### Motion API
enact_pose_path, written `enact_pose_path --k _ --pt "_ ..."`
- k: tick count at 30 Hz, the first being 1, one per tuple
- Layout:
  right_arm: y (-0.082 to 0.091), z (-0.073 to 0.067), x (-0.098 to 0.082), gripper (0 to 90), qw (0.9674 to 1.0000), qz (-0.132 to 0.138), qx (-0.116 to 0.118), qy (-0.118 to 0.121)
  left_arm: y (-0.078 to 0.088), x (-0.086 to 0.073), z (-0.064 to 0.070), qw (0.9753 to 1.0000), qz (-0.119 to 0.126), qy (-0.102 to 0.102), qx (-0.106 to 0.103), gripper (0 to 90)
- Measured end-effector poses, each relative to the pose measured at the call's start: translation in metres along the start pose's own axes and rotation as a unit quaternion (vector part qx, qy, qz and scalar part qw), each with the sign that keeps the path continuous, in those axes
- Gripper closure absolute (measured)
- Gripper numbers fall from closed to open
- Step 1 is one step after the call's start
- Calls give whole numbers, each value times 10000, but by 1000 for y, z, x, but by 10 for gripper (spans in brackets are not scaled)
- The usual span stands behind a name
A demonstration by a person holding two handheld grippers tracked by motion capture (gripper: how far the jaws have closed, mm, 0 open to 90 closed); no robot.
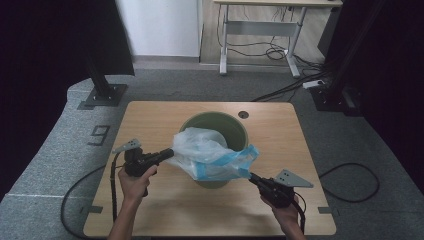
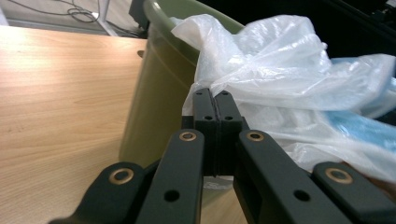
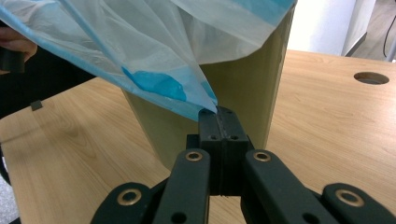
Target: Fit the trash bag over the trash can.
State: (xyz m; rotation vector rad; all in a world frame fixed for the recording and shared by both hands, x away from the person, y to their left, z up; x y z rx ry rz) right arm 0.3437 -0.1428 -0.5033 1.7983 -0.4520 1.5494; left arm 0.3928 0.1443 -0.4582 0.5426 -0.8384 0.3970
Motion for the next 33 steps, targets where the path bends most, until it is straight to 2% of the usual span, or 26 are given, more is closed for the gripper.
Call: enact_pose_path --k 5,9,11,14,15,17,19,21,23,27,29,32,33 --pt "-4 10 1 890 9999 -2 -102 -31 -3 6 -3 9999 27 103 -46 900" --pt "-5 13 2 890 9999 -2 -110 -68 -3 10 -1 10000 48 65 -29 899" --pt "-3 12 4 888 9998 -10 -179 33 -2 11 2 10000 62 -4 -19 900" --pt "7 12 15 770 9992 227 -298 114 -1 13 7 9999 69 -100 -5 899" --pt "7 12 15 770 9992 227 -298 114 -1 13 7 9999 69 -100 -5 900" --pt "21 16 26 714 9981 371 -434 215 1 14 11 9998 82 -175 15 900" --pt "26 18 30 690 9976 406 -501 244 1 14 11 9998 87 -190 16 899" --pt "38 27 42 648 9957 535 -695 296 2 14 12 9997 86 -212 32 899" --pt "44 33 50 630 9946 628 -772 283 2 14 13 9997 75 -216 34 899" --pt "49 39 64 616 9938 739 -792 263 1 15 13 9997 70 -218 32 899" --pt "45 42 77 602 9940 755 -726 325 1 15 13 9997 63 -226 32 899" --pt "39 44 83 600 9946 719 -674 334 0 16 14 9997 62 -238 36 899" --pt "32 47 89 598 9953 685 -605 334 0 16 14 9997 56 -239 30 899"
Point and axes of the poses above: each handheld gripper's, and its own axes: y roughly backward along the jaws, x roughly out of its top, z roughly to its right, the point moved 10 cm from there along -y, roughly forward along the jaws, and after that the axes turned 7 degrees about y, right-handed, at the moved point
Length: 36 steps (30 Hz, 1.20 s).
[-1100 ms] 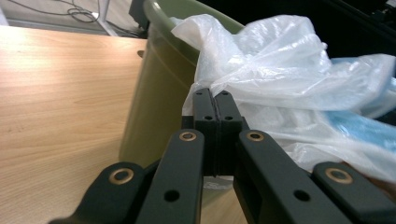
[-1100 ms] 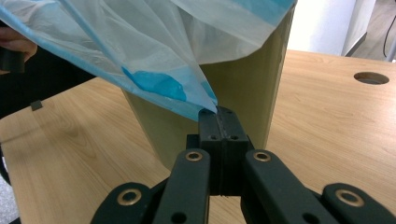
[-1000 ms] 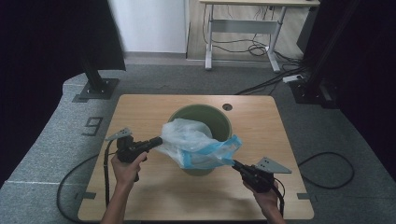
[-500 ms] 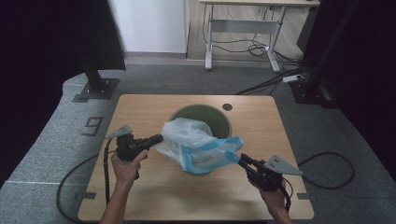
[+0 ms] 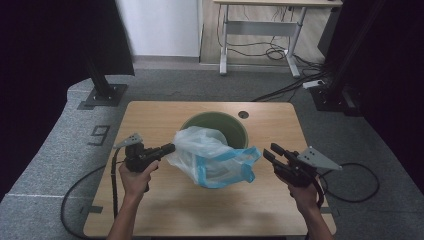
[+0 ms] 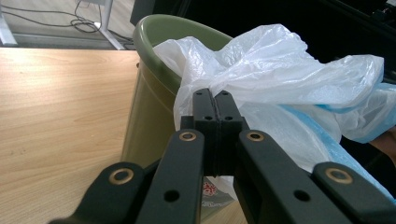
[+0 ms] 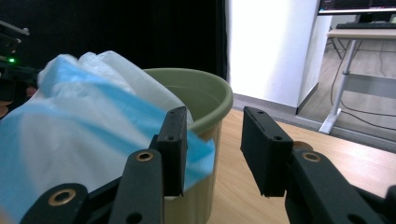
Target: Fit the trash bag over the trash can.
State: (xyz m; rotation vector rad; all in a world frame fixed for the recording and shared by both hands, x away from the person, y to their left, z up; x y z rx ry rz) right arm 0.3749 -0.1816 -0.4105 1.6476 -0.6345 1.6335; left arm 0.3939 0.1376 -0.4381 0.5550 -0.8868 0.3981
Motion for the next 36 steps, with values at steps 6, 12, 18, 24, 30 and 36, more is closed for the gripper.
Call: enact_pose_path --k 6,12,18,24,30,36 --pt "-18 -2 -2 591 9997 -131 198 -79 2 1 -2 10000 -5 16 5 900" --pt "-18 -15 -14 567 9990 -211 390 -53 4 0 1 10000 4 21 -30 899" --pt "-24 -20 -27 498 9976 -471 498 18 4 0 2 10000 -11 32 -33 899" --pt "-38 -15 -43 475 9962 -626 584 -156 4 0 -1 10000 -37 44 -7 899" --pt "-42 -14 -49 728 9958 -618 663 -90 6 1 -5 10000 -10 55 28 899" --pt "-39 -8 -38 885 9979 -455 441 139 6 3 -5 10000 2 43 52 899"
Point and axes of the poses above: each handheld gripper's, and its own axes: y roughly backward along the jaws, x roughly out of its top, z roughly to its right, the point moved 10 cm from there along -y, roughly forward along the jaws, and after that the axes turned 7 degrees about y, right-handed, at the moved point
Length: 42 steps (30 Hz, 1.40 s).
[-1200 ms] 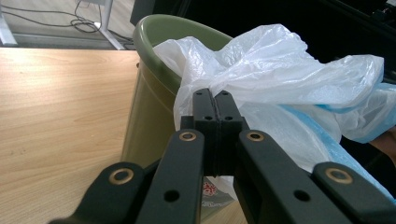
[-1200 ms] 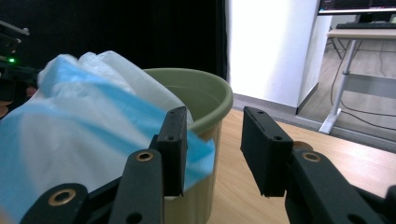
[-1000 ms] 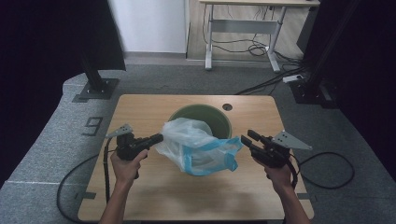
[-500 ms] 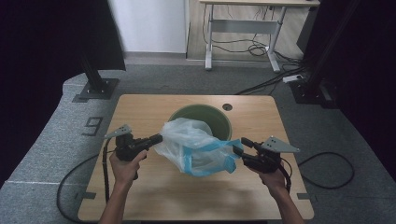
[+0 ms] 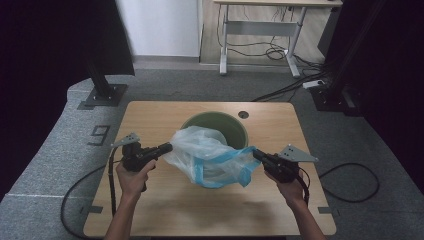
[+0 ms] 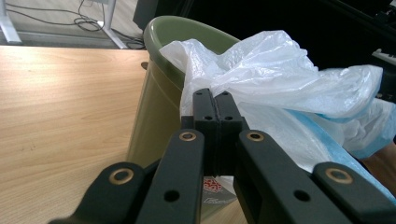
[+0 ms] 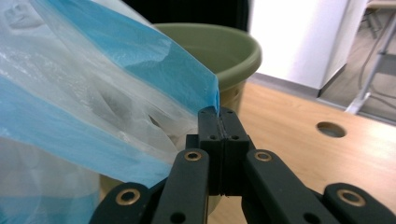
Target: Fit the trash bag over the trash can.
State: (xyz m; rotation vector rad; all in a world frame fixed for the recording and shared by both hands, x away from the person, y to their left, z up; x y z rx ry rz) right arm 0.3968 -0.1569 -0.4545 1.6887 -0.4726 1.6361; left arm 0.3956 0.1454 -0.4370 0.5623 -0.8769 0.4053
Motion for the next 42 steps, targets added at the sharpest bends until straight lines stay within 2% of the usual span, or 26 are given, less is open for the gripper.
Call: enact_pose_path --k 1,2,5,6,9,10,11,14,15,16,17,20,21,22,27,33,35,37,42 --pt "0 0 0 885 10000 0 0 0 0 0 0 10000 0 0 0 900" --pt "1 6 4 886 9999 44 -134 41 0 1 0 10000 4 -9 7 899" --pt "3 12 10 887 9997 104 -243 -6 2 4 1 10000 53 -51 34 899" --pt "4 20 16 887 9993 162 -350 17 3 7 0 9999 78 -74 72 900" --pt "4 26 23 887 9988 212 -445 27 4 11 0 9999 115 -87 91 900" --pt "3 33 29 887 9982 222 -552 48 5 15 -1 9998 141 -107 128 900" --pt "3 33 29 887 9982 222 -552 48 5 15 -1 9998 141 -107 128 900" --pt "-3 47 39 887 9968 217 -765 46 1 24 -2 9997 129 -128 150 900" --pt "-3 47 39 887 9968 217 -765 46 1 24 -2 9997 129 -128 150 900" --pt "-9 54 41 887 9962 153 -852 56 -1 28 -2 9997 92 -156 161 900" --pt "-9 54 41 887 9962 153 -852 56 -1 28 -2 9997 92 -156 161 900" --pt "-22 69 41 887 9948 -5 -1014 33 -7 36 -7 9997 51 -136 202 900" --pt "-22 69 41 887 9948 -5 -1014 33 -7 36 -7 9997 51 -136 202 900" --pt "-29 77 38 887 9940 -77 -1087 -60 -10 39 -11 9997 46 -74 207 900" --pt "-45 91 27 887 9923 -196 -1192 -289 -19 41 -21 9996 -32 -1 293 900" --pt "-57 91 20 886 9918 -246 -1189 -409 -25 42 -31 9992 -66 85 375 900" --pt "-60 91 19 886 9916 -257 -1188 -435 -29 40 -36 9987 -133 87 487 900" --pt "-68 90 12 886 9911 -311 -1188 -511 -37 37 -44 9979 -233 123 588 900" --pt "-81 86 -2 886 9909 -457 -1081 -654 -46 31 -48 9971 -356 113 660 900"
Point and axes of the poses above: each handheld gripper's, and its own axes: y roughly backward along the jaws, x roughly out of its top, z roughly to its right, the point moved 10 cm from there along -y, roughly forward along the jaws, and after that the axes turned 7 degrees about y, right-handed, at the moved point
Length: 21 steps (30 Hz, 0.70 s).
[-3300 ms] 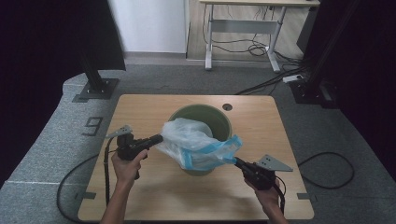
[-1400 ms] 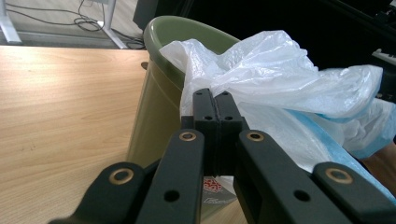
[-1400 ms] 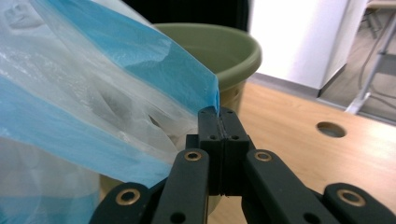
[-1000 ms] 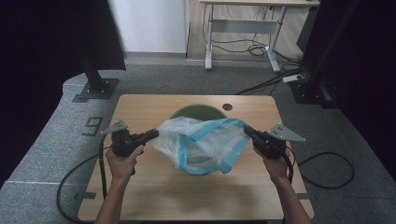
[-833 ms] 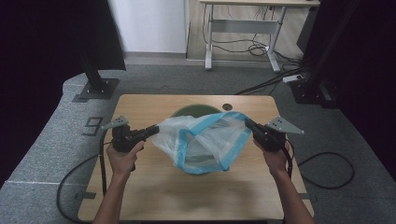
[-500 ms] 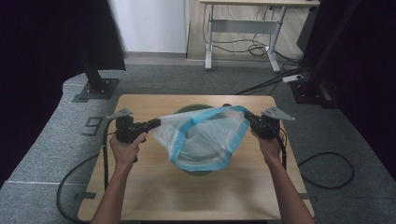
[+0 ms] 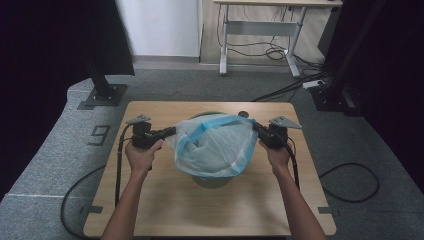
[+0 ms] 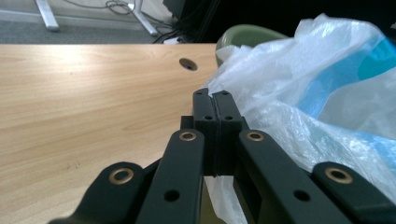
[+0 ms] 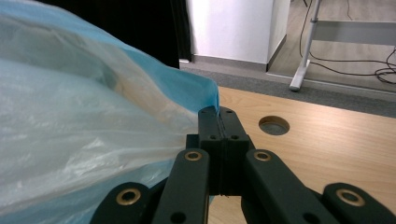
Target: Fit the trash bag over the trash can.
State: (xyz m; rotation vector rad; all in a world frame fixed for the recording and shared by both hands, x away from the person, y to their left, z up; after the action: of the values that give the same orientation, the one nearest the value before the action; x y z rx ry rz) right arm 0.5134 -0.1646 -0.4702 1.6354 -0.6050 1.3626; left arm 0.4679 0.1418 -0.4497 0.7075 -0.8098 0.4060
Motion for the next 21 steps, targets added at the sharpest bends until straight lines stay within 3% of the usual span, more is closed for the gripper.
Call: enact_pose_path --k 5,8,14,21 --pt "-8 -5 -14 886 9997 -191 121 -40 -9 -4 -5 9999 -69 56 48 900" --pt "-10 -7 -21 886 9993 -275 214 -130 -17 -11 -12 9997 -131 191 46 900" --pt "-12 -13 -22 886 9989 -338 306 -50 -26 -19 -19 9990 -270 367 45 900" --pt "-19 -18 -34 887 9967 -662 451 -111 -37 -24 -19 9988 -344 346 30 900"
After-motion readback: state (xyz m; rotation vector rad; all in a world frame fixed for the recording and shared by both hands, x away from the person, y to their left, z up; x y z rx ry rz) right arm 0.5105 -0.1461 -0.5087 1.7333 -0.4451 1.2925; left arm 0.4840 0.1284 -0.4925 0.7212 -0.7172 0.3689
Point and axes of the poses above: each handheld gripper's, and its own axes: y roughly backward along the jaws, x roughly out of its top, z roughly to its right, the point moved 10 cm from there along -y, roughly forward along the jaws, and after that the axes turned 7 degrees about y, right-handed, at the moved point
